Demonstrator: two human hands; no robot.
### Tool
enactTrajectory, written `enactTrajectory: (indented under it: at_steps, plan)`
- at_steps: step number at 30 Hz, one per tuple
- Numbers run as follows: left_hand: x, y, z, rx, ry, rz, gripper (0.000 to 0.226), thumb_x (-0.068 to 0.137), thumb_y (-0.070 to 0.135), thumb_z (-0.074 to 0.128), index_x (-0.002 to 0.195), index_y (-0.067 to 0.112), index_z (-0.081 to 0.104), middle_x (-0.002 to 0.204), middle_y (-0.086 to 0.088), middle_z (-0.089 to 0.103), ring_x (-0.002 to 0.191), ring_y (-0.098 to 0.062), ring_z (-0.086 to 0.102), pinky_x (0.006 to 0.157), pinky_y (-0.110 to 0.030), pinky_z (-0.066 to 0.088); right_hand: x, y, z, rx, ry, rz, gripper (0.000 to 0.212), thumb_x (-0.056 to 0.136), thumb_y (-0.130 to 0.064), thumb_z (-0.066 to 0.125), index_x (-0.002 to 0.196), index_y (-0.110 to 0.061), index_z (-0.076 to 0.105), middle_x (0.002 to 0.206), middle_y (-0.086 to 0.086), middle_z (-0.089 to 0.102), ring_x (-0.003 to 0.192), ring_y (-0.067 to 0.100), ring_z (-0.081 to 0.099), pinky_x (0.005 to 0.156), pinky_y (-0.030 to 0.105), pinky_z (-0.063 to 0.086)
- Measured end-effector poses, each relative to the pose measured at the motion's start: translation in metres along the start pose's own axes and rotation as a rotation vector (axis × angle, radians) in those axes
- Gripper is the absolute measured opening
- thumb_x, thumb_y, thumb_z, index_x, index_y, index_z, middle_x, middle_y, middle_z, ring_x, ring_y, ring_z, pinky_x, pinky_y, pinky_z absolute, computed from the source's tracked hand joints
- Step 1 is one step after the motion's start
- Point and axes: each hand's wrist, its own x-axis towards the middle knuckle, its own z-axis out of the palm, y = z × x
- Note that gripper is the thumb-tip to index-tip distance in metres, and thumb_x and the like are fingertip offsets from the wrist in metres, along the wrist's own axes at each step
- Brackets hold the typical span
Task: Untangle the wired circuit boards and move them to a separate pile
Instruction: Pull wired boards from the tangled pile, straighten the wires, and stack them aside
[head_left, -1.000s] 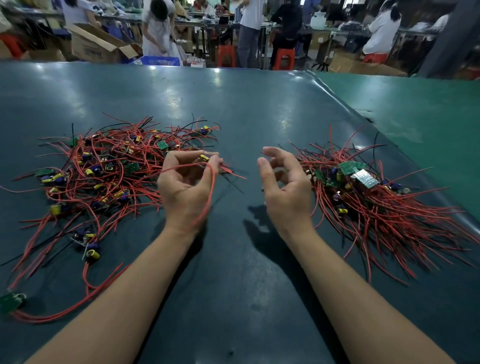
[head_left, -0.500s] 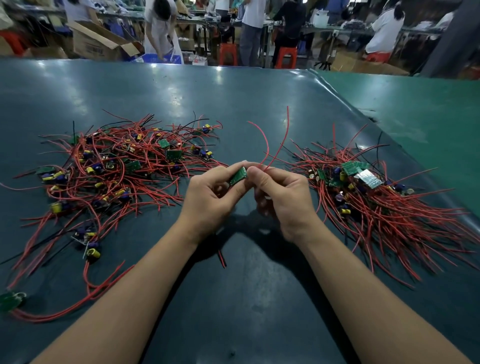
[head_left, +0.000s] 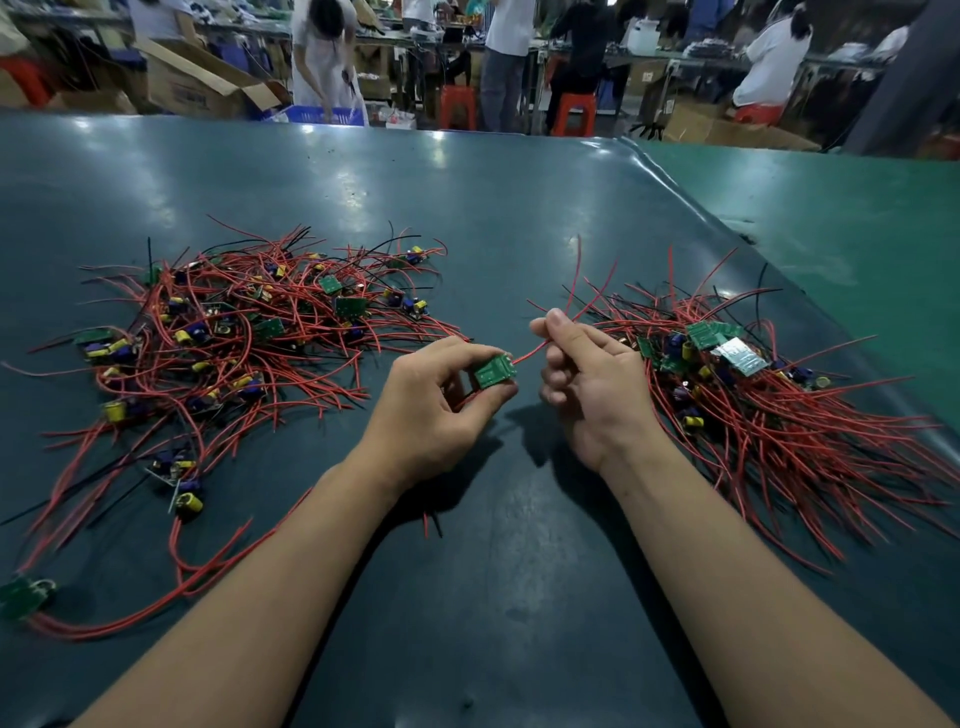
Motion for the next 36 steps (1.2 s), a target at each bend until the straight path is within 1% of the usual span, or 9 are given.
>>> enactTrajectory:
  at_steps: [3, 8, 13, 16, 20, 24, 28, 33, 36]
  plan:
    - [-0.002, 0.001, 0.003, -0.145, -0.089, -0.117, 0.025, 0.085, 0.017, 0.075, 0.109, 0.019, 0.069, 0.086, 0.001, 0.069, 0.069, -0.026, 0.063, 0.061, -0.031, 0.052, -0.001, 0.000, 0.001, -0.007, -0.050, 0.046, 0.028, 0.095, -0.019, 0.061, 0.070, -0.010, 0.071, 0.052, -0.003, 0.049, 0.039, 0.005, 0.038, 0.036, 0.016, 0.030]
    - [-0.002, -0.004, 0.003, -0.202, -0.054, -0.150, 0.003, 0.088, 0.019, 0.071, 0.091, 0.019, 0.070, 0.078, -0.008, 0.070, 0.072, -0.031, 0.066, 0.062, -0.035, 0.052, -0.002, 0.000, 0.002, -0.023, -0.097, 0.128, 0.026, 0.097, -0.018, 0.054, 0.079, -0.005, 0.067, 0.052, -0.003, 0.049, 0.039, 0.006, 0.039, 0.036, 0.017, 0.030]
    - [-0.001, -0.006, 0.004, -0.112, 0.038, -0.066, 0.013, 0.089, 0.024, 0.065, 0.089, 0.012, 0.070, 0.073, -0.003, 0.067, 0.063, -0.027, 0.061, 0.056, -0.036, 0.048, -0.001, 0.001, 0.002, -0.017, -0.088, 0.161, 0.019, 0.098, -0.017, 0.051, 0.089, -0.006, 0.065, 0.056, -0.001, 0.053, 0.041, 0.008, 0.043, 0.037, 0.018, 0.033]
    - [0.001, -0.009, 0.001, -0.121, 0.119, -0.090, 0.015, 0.091, 0.021, 0.063, 0.088, 0.008, 0.068, 0.073, -0.006, 0.066, 0.065, -0.031, 0.061, 0.059, -0.043, 0.050, -0.004, 0.004, 0.004, -0.134, -0.194, 0.208, 0.013, 0.095, -0.020, 0.058, 0.099, -0.010, 0.066, 0.064, 0.000, 0.057, 0.045, 0.009, 0.047, 0.038, 0.017, 0.036]
    - [-0.001, -0.008, 0.001, -0.113, 0.056, -0.096, 0.015, 0.088, 0.023, 0.062, 0.086, 0.009, 0.068, 0.071, -0.006, 0.067, 0.062, -0.031, 0.059, 0.056, -0.036, 0.046, -0.007, 0.011, 0.004, -0.172, -0.290, 0.173, 0.015, 0.095, -0.012, 0.058, 0.100, -0.011, 0.072, 0.062, -0.002, 0.058, 0.047, 0.006, 0.047, 0.039, 0.015, 0.037]
    - [-0.001, -0.010, 0.002, -0.076, 0.019, -0.101, 0.015, 0.088, 0.027, 0.061, 0.083, 0.013, 0.067, 0.066, -0.014, 0.062, 0.057, -0.034, 0.053, 0.051, -0.040, 0.041, -0.005, 0.013, 0.002, -0.215, -0.199, 0.113, 0.013, 0.091, -0.014, 0.064, 0.087, -0.013, 0.076, 0.055, -0.004, 0.055, 0.043, 0.005, 0.043, 0.037, 0.014, 0.032]
    - [-0.001, -0.008, 0.002, 0.100, 0.049, -0.020, 0.016, 0.087, 0.028, 0.062, 0.082, 0.015, 0.068, 0.063, 0.005, 0.058, 0.051, -0.012, 0.044, 0.052, -0.029, 0.039, -0.001, 0.019, 0.004, -0.291, -0.033, -0.025, 0.018, 0.088, -0.016, 0.070, 0.073, -0.008, 0.075, 0.050, -0.004, 0.054, 0.038, 0.006, 0.039, 0.036, 0.015, 0.030]
    - [-0.001, -0.002, 0.002, 0.162, 0.043, 0.025, 0.013, 0.086, 0.026, 0.062, 0.080, 0.016, 0.067, 0.068, 0.005, 0.062, 0.058, -0.018, 0.053, 0.058, -0.036, 0.047, 0.010, 0.013, -0.004, -0.333, 0.197, -0.258, 0.029, 0.089, -0.014, 0.071, 0.061, -0.007, 0.067, 0.048, -0.003, 0.051, 0.037, 0.011, 0.036, 0.038, 0.021, 0.029]
    - [-0.002, 0.000, 0.002, 0.157, 0.037, 0.059, 0.012, 0.087, 0.024, 0.062, 0.079, 0.014, 0.067, 0.067, 0.006, 0.061, 0.058, -0.015, 0.053, 0.057, -0.035, 0.046, 0.011, 0.009, -0.005, -0.247, 0.259, -0.265, 0.025, 0.090, -0.013, 0.069, 0.066, -0.007, 0.069, 0.049, -0.004, 0.051, 0.037, 0.008, 0.036, 0.037, 0.020, 0.030]
